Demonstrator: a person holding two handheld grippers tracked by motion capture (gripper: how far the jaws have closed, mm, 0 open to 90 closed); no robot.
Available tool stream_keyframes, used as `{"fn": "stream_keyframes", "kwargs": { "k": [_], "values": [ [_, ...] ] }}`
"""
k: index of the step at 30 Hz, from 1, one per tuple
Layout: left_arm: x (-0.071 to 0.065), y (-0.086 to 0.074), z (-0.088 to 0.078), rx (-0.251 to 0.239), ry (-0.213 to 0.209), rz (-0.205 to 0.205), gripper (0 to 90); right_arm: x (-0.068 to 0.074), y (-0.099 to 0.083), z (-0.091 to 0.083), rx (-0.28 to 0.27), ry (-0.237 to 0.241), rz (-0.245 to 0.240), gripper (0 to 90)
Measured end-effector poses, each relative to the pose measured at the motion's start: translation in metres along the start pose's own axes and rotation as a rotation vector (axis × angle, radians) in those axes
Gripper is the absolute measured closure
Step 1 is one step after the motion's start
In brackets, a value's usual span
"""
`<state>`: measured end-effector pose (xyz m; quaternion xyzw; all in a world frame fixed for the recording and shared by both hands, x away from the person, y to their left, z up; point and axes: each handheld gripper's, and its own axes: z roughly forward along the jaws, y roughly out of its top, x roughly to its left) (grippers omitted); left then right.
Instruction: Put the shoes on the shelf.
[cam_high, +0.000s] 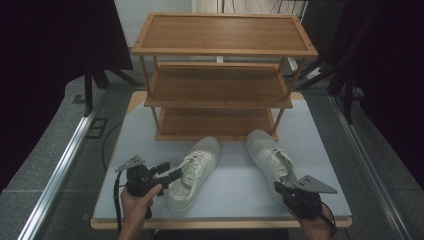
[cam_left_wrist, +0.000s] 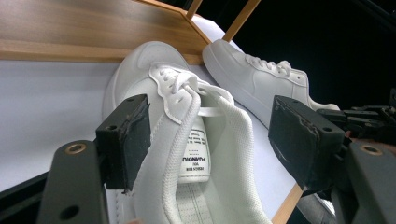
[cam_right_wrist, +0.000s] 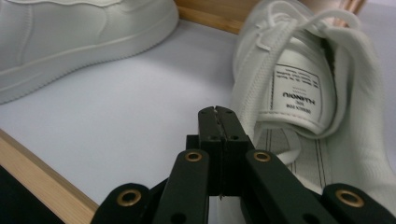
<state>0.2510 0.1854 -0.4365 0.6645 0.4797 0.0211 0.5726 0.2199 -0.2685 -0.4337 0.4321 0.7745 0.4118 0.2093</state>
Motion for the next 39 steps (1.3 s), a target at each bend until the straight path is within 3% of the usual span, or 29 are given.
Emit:
{"fn": "stream_keyframes", "kwargs": {
  "k": [10, 16, 22, 24, 28, 33, 34, 39],
  "values": [
    [0.002, 0.001, -0.003, -0.009, 0.003, -0.008, 29.8, -0.022, -0.009, -0.018, -0.014, 0.016, 0.057, 89.8],
    [0.005, 0.001, -0.004, -0.015, 0.015, -0.016, 29.8, -0.030, -0.012, -0.021, -0.012, 0.003, 0.059, 89.8],
    [0.005, 0.001, -0.004, -0.013, 0.014, -0.016, 29.9, -0.031, -0.012, -0.020, -0.016, 0.028, 0.058, 89.6],
    [0.004, 0.002, -0.004, -0.012, 0.010, -0.012, 29.9, -0.027, -0.011, -0.019, -0.042, 0.076, 0.062, 83.3],
    [0.001, 0.003, -0.003, -0.006, 0.013, 0.002, 29.9, -0.025, -0.005, -0.022, -0.090, 0.106, 0.056, 79.1],
    [-0.002, 0.008, -0.002, 0.005, 0.015, 0.027, 30.3, -0.030, 0.004, -0.030, -0.148, 0.090, 0.070, 70.3],
    [-0.003, 0.009, -0.002, 0.010, 0.014, 0.033, 30.5, -0.033, 0.009, -0.029, -0.163, 0.080, 0.058, 64.3],
    [-0.003, 0.018, -0.003, 0.006, 0.045, 0.063, 31.4, -0.047, 0.020, -0.025, -0.168, 0.055, 0.044, 57.0]
  ]
}}
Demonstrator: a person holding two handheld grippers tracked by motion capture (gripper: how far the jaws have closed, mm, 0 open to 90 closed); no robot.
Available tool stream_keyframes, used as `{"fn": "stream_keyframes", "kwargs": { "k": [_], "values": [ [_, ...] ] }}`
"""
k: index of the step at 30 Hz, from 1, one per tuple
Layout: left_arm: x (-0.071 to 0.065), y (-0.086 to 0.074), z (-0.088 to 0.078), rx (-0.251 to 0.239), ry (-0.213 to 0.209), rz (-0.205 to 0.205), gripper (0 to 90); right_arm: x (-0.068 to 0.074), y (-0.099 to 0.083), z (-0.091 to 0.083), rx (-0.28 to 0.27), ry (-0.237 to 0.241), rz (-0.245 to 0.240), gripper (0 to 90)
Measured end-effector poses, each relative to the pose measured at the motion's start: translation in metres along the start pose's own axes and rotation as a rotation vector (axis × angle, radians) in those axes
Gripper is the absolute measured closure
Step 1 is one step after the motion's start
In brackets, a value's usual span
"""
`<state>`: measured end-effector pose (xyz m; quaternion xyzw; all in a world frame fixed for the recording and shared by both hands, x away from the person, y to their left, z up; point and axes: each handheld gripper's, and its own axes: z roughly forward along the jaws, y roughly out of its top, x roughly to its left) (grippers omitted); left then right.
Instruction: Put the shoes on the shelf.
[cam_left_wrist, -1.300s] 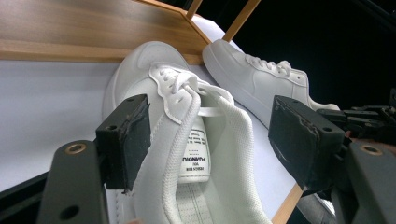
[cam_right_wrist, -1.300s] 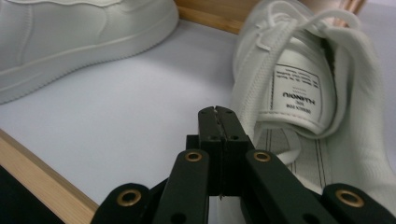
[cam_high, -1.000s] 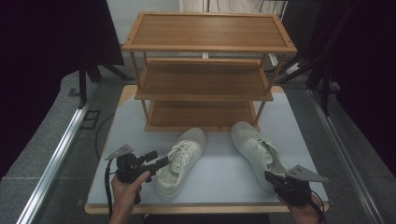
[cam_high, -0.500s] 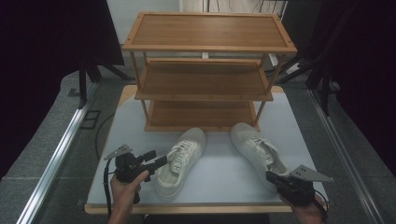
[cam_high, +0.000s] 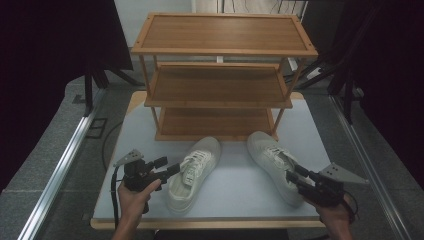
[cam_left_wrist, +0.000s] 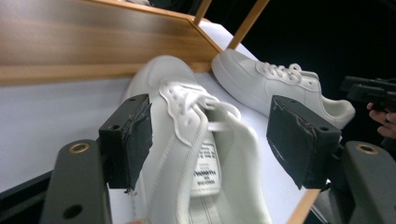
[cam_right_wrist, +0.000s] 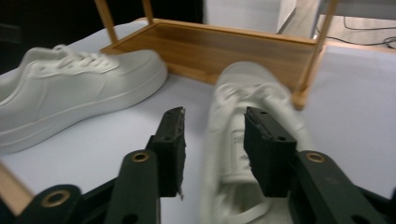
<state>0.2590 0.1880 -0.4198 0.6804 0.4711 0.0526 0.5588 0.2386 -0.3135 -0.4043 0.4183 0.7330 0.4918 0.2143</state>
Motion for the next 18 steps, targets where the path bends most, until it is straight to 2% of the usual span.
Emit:
{"fn": "stream_keyframes", "kwargs": {
  "k": [4, 9, 13, 16, 18],
  "values": [
    [-0.003, 0.004, 0.002, -0.008, 0.008, 0.016, 31.5, -0.015, 0.011, 0.003, -0.005, -0.018, 0.002, 51.9],
    [-0.004, 0.007, 0.006, 0.018, 0.016, 0.041, 31.7, -0.029, 0.020, 0.010, 0.013, -0.040, -0.021, 47.2],
    [-0.004, 0.006, 0.012, 0.046, 0.024, 0.054, 31.9, -0.036, 0.021, 0.018, 0.029, -0.040, -0.034, 44.5],
    [-0.003, 0.005, 0.018, 0.070, 0.038, 0.068, 32.2, -0.044, 0.020, 0.028, 0.065, -0.039, -0.031, 42.3],
    [-0.003, 0.005, 0.021, 0.078, 0.041, 0.069, 32.4, -0.047, 0.019, 0.033, 0.067, -0.035, -0.027, 41.8]
  ]
}}
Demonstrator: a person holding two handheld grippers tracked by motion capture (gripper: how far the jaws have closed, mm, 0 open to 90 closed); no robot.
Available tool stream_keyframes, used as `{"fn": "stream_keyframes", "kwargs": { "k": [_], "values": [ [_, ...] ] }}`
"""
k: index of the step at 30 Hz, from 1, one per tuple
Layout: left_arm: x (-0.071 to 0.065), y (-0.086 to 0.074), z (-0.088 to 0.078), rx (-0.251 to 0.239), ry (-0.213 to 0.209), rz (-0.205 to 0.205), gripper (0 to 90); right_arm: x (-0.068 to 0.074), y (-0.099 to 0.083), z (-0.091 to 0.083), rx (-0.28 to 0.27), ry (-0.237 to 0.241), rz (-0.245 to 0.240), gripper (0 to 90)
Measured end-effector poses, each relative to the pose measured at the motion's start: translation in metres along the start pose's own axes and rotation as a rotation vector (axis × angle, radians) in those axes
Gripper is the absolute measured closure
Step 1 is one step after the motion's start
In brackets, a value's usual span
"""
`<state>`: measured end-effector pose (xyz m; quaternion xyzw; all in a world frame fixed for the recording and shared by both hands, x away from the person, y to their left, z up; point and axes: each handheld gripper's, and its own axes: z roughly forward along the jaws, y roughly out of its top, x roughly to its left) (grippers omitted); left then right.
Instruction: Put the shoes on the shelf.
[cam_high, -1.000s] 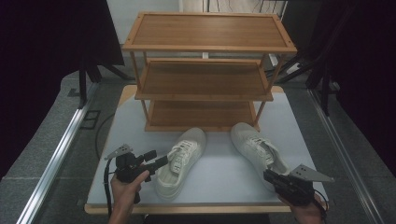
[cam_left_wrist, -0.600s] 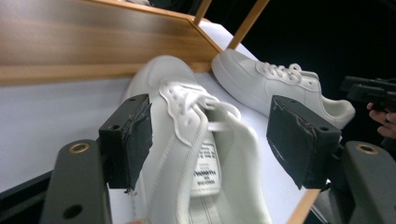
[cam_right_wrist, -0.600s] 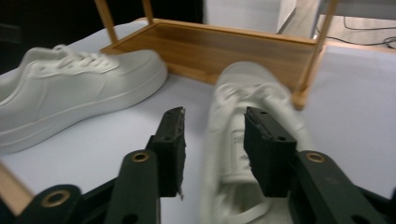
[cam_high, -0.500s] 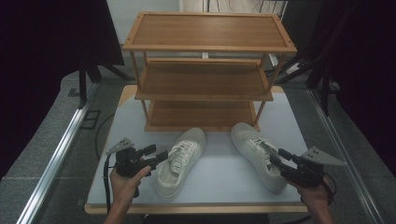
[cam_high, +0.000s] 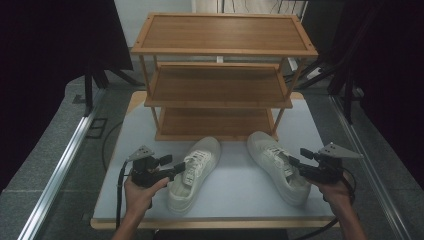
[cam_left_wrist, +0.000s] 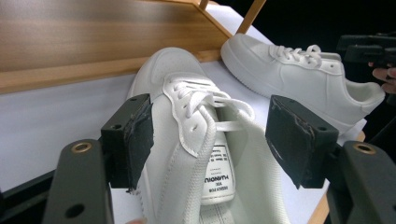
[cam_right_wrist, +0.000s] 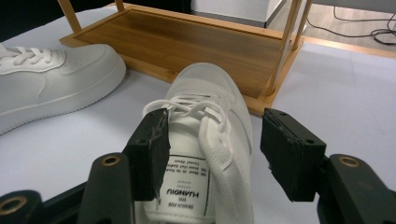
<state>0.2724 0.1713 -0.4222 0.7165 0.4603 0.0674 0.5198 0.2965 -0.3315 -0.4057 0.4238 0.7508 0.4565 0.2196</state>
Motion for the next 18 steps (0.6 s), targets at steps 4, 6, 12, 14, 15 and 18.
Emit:
{"fn": "stream_keyframes", "kwargs": {
  "k": [4, 6, 12, 14, 15, 18],
  "values": [
    [0.000, -0.001, 0.006, 0.013, 0.024, 0.015, 33.3, -0.004, -0.002, 0.007, 0.016, 0.020, 0.003, 40.9],
    [0.001, -0.001, 0.008, 0.022, 0.032, 0.021, 33.8, -0.005, -0.003, 0.010, 0.026, 0.027, -0.001, 40.7],
    [-0.002, -0.005, 0.022, 0.062, 0.051, 0.043, 34.8, -0.009, -0.007, 0.023, 0.064, 0.029, -0.011, 41.1],
    [0.000, -0.007, 0.027, 0.074, 0.062, 0.048, 35.2, -0.011, -0.008, 0.031, 0.086, 0.034, -0.022, 41.4],
    [0.000, -0.008, 0.028, 0.076, 0.065, 0.049, 35.2, -0.011, -0.008, 0.034, 0.096, 0.036, -0.028, 41.8],
    [0.003, -0.011, 0.035, 0.089, 0.074, 0.049, 36.1, -0.013, -0.007, 0.043, 0.117, 0.031, -0.035, 43.5]
  ]
}}
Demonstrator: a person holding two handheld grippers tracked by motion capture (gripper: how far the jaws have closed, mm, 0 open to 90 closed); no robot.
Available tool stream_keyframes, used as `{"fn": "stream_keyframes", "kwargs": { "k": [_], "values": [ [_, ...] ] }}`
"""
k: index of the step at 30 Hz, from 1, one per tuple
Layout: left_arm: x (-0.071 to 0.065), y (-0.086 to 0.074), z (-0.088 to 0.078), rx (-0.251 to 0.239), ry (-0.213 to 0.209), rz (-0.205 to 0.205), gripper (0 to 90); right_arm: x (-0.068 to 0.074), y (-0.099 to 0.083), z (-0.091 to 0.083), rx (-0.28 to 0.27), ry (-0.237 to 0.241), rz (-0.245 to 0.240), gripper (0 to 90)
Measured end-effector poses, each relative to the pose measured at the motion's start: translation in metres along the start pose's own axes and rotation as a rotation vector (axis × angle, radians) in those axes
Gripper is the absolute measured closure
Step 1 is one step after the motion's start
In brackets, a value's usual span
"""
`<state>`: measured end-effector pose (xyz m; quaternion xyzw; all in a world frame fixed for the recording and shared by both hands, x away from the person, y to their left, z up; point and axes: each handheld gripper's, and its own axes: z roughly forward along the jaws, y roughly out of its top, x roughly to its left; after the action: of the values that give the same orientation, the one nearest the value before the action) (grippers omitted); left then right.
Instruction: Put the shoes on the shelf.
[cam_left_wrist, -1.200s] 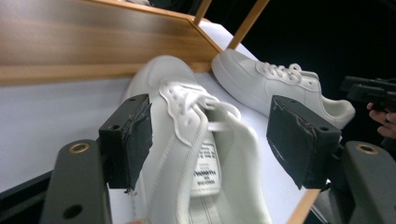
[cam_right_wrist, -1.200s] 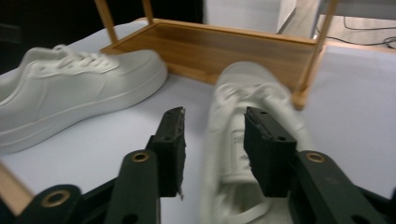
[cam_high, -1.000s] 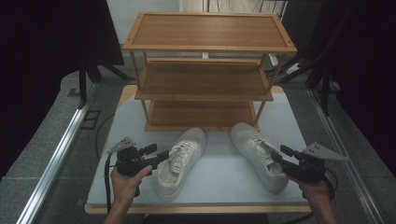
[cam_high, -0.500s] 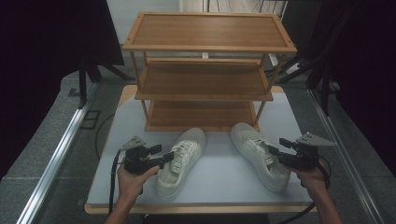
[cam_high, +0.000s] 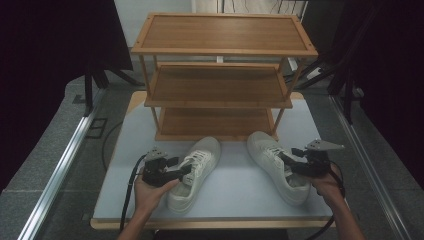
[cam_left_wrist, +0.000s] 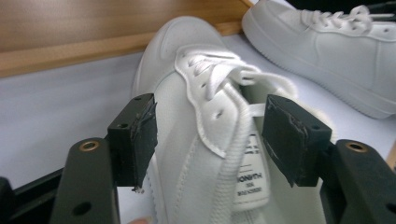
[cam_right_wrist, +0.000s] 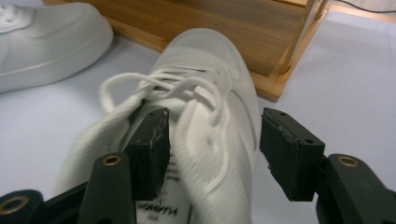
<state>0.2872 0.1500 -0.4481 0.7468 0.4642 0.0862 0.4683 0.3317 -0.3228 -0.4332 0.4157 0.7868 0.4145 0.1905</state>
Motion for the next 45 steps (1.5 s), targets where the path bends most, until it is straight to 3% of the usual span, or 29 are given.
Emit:
{"fn": "stream_keyframes", "kwargs": {
  "k": [4, 8, 11, 15, 20, 38, 42, 45],
  "values": [
    [0.001, -0.003, 0.012, 0.032, 0.025, 0.032, 38.0, -0.005, 0.000, 0.007, 0.015, 0.010, 0.003, 44.7],
    [0.003, -0.002, 0.021, 0.012, 0.047, 0.028, 47.2, -0.005, 0.001, 0.013, 0.032, -0.016, -0.033, 47.5],
    [0.004, -0.001, 0.022, 0.016, 0.055, 0.033, 57.9, -0.006, 0.000, 0.018, 0.056, -0.045, -0.030, 56.1],
    [-0.002, -0.001, 0.022, 0.019, 0.121, 0.070, 74.7, -0.006, 0.000, 0.021, 0.073, -0.064, -0.045, 76.2],
    [-0.005, 0.000, 0.022, 0.018, 0.149, 0.088, 80.1, -0.008, 0.000, 0.021, 0.075, -0.062, -0.017, 82.0],
    [0.001, -0.005, 0.017, -0.042, 0.111, 0.052, 82.9, -0.008, 0.000, 0.019, 0.066, -0.069, -0.006, 83.1],
    [0.004, -0.004, 0.011, -0.071, 0.088, 0.030, 82.7, -0.008, -0.001, 0.019, 0.052, -0.067, 0.039, 83.8],
    [0.008, -0.003, 0.004, -0.109, 0.044, -0.014, 82.6, -0.009, -0.003, 0.016, 0.017, -0.055, 0.090, 83.8]
  ]
}}
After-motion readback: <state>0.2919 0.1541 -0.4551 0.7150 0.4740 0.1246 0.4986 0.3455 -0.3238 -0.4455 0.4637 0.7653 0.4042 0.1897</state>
